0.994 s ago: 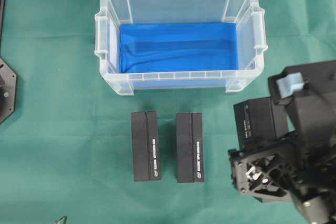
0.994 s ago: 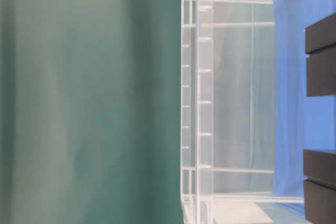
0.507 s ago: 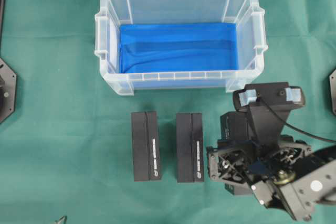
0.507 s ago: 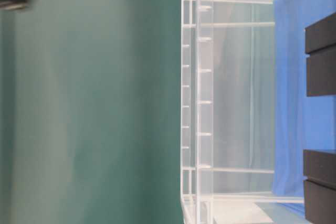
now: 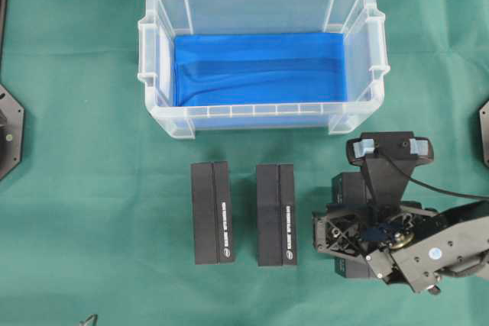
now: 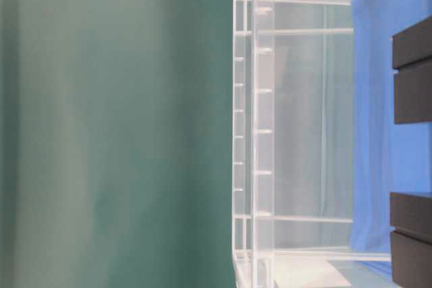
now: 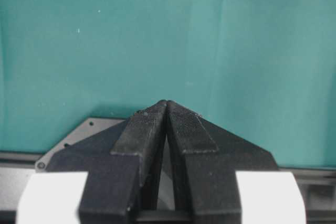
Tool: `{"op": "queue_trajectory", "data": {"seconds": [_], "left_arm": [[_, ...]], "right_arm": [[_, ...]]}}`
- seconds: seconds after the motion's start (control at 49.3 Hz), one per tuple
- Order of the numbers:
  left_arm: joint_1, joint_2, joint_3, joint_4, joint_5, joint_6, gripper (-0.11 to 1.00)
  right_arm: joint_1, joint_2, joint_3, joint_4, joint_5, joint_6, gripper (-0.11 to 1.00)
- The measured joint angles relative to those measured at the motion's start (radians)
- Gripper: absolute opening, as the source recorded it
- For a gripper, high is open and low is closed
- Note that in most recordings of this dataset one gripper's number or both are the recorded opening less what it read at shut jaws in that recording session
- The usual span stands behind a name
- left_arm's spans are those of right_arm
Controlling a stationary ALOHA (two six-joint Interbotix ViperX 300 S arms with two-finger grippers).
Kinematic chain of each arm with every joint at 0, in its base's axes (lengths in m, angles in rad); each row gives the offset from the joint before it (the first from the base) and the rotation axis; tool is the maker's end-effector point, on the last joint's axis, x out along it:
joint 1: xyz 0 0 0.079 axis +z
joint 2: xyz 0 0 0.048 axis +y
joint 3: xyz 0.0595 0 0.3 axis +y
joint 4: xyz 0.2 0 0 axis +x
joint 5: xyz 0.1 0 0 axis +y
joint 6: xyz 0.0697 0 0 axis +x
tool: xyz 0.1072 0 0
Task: Take the box out of the case with the right arm.
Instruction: 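Lower the box onto the table right of the others and release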
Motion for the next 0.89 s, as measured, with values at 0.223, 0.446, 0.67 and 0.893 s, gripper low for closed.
{"op": "queue_trajectory", "data": {"seconds": [0.223,0.446,0.67,0.893], "left_arm": [[0.0,0.003,0.003,0.0,0.0,0.0,0.0],[0.0,0.005,0.006,0.002,0.0,0.0,0.0],[0.0,0.003,0.008,0.002,0.0,0.0,0.0],[0.0,0.0,0.012,0.0,0.0,-0.002,0.0]], "right_arm": [[-0.006,0.002,0.014,-0.002,-0.015,0.002,0.65],[-0.009,0.002,0.015,-0.002,-0.009,0.003,0.65],[-0.021,0.0,0.014,-0.008,0.002,0.002,0.91],[-0.021,0.002,0.015,-0.011,0.003,0.003,0.88]]}}
